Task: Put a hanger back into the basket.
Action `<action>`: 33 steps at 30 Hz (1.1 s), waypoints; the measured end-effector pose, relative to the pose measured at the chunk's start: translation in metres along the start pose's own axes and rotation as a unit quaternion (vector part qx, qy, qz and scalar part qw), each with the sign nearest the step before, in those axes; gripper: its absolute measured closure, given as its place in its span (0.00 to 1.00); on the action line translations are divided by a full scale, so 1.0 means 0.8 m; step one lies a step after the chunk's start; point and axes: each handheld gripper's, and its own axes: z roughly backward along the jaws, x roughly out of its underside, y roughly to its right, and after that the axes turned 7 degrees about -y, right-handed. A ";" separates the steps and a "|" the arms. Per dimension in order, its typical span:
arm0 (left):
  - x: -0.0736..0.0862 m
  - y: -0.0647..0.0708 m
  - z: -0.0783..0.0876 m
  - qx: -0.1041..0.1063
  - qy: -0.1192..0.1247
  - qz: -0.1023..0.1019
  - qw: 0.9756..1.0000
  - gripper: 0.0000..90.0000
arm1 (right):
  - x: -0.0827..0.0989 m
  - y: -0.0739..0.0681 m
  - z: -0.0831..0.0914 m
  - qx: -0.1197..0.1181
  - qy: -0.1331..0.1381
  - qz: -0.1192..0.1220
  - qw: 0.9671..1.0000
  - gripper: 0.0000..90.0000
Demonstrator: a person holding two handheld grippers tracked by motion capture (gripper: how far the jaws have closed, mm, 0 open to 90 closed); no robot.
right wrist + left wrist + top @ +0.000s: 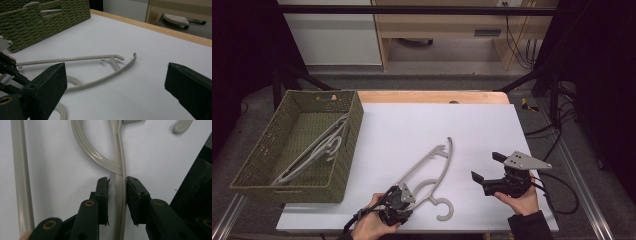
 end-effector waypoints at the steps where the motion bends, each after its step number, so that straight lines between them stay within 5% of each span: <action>1: -0.001 0.000 0.000 0.000 -0.002 0.003 1.000 0.81 | 0.000 0.000 0.000 0.000 0.000 0.000 1.000 0.05; 6: -0.002 0.003 0.000 -0.001 -0.006 0.004 1.000 0.90 | 0.000 -0.001 -0.001 -0.001 -0.002 -0.001 1.000 0.05; 14: 0.001 0.003 0.001 -0.002 0.003 0.002 1.000 0.91 | 0.000 -0.001 -0.001 -0.002 -0.002 0.000 1.000 0.05; 17: 0.002 0.001 0.008 0.022 0.019 0.005 1.000 0.91 | 0.000 -0.001 0.000 -0.002 -0.002 0.001 1.000 0.05; 33: 0.008 -0.005 0.064 0.024 0.087 0.000 0.996 0.91 | 0.000 0.001 0.000 -0.001 0.000 0.000 1.000 0.05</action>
